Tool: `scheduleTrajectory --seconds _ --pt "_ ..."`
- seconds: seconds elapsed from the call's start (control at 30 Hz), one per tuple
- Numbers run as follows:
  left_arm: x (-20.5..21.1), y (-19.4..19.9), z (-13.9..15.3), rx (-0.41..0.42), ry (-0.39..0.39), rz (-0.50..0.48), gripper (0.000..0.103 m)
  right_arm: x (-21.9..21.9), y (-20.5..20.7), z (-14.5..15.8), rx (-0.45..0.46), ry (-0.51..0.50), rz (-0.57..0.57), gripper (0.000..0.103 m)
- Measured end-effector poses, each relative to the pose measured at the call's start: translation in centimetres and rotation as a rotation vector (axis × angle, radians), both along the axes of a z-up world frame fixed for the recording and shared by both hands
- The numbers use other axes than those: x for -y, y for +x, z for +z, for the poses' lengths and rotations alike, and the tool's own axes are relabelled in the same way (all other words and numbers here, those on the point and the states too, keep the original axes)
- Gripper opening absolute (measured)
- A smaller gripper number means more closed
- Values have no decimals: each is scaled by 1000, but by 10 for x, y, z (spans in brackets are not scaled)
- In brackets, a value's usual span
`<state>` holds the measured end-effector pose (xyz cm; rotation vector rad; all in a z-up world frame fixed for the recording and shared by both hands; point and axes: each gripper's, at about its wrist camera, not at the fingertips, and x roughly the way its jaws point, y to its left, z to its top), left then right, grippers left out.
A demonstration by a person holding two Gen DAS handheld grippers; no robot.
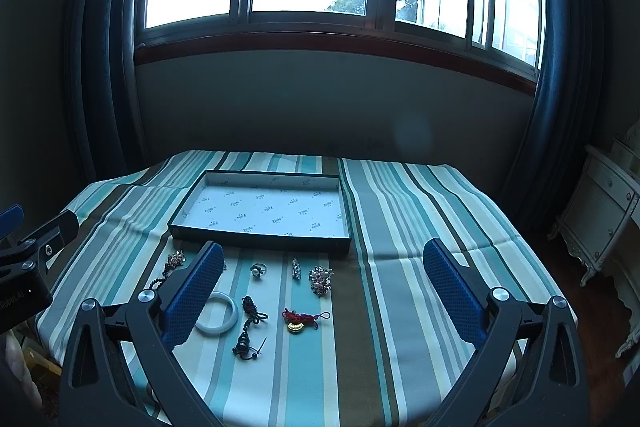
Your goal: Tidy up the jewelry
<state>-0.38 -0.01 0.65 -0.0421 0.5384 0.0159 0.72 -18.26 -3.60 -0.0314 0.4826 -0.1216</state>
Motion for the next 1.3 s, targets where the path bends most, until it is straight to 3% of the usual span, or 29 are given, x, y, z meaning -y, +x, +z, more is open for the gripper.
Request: scheduleTrajectory --seconds 1.3 --pt "1 0 -1 0 4 1 101 -2 -1 3 4 -3 0 99"
